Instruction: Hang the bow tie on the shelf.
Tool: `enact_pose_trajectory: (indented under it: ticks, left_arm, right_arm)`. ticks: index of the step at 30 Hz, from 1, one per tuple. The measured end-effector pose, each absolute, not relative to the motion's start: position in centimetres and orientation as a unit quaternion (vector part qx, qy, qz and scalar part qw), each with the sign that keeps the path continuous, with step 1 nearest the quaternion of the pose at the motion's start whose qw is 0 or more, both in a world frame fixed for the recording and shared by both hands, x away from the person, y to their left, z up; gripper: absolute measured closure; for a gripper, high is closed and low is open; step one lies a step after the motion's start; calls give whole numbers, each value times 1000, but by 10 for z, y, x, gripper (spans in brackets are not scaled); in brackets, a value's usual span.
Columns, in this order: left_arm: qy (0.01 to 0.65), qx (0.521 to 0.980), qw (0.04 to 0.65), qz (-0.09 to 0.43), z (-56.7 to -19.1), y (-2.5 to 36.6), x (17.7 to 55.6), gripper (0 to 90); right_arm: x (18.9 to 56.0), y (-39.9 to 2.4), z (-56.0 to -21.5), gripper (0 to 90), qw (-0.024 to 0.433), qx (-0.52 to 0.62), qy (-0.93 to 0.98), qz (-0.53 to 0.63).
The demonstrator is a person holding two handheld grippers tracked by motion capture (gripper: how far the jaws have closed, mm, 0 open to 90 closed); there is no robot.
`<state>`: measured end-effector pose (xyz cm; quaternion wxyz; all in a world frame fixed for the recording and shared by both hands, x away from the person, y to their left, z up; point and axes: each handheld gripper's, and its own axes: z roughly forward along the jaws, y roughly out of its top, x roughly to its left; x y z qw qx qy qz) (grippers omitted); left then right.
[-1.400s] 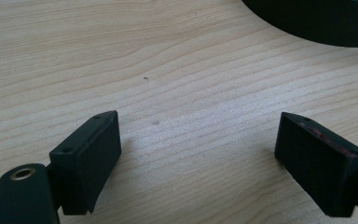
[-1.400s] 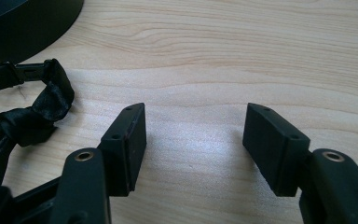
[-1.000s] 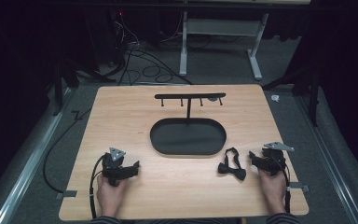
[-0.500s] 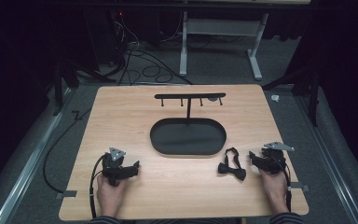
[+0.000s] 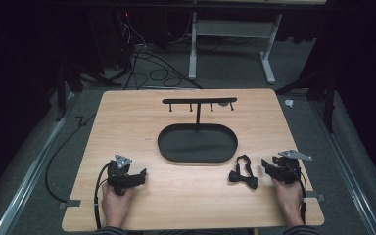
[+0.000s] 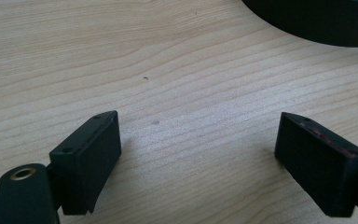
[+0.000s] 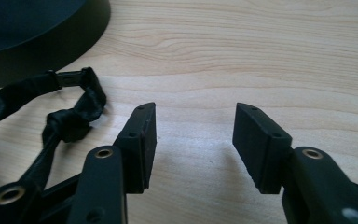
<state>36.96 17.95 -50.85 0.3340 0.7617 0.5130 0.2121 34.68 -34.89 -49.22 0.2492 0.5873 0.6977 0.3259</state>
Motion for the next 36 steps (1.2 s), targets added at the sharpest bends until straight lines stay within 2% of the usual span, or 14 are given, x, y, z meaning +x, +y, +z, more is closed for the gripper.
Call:
enact_pose_trajectory:
  ticks: [13, 36]
  left_arm:
    - [513, 762, 334, 212, -508, 180, 370, 148]
    - [513, 762, 334, 212, -508, 180, 370, 149]
  right_arm:
    - [343, -336, -485, 574, 230, 560, 716, 348]
    - [361, -312, -480, 601, 211, 540, 735, 353]
